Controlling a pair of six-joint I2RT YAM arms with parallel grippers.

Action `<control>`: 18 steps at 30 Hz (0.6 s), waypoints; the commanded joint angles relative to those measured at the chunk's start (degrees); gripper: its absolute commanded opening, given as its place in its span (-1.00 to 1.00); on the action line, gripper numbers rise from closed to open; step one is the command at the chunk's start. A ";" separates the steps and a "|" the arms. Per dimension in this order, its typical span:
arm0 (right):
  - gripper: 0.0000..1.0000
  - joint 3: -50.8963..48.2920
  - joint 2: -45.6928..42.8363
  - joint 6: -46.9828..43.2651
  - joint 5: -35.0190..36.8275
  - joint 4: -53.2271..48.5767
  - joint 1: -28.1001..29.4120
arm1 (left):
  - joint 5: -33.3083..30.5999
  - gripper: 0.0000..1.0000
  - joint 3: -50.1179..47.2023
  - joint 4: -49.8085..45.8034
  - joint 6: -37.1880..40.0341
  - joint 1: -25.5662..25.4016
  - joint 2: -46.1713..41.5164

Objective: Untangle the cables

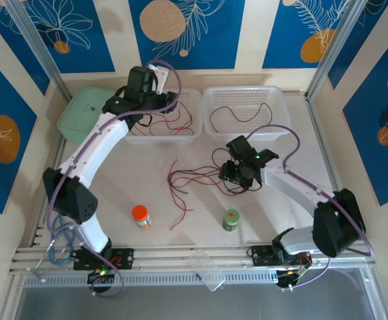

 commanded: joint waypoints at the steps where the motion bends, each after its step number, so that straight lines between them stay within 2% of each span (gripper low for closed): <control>1: 0.09 3.30 4.47 -2.50 2.78 -2.12 0.45 | 2.62 0.38 -5.39 -1.12 -2.56 0.09 -5.11; 10: -0.02 7.61 16.87 -4.28 0.20 2.18 -1.80 | 5.75 0.38 -20.56 -0.37 -6.89 0.09 -17.05; 18: -0.20 9.42 21.42 -4.04 -0.53 3.99 -2.48 | 5.77 0.39 -28.04 -0.50 -8.46 0.09 -23.74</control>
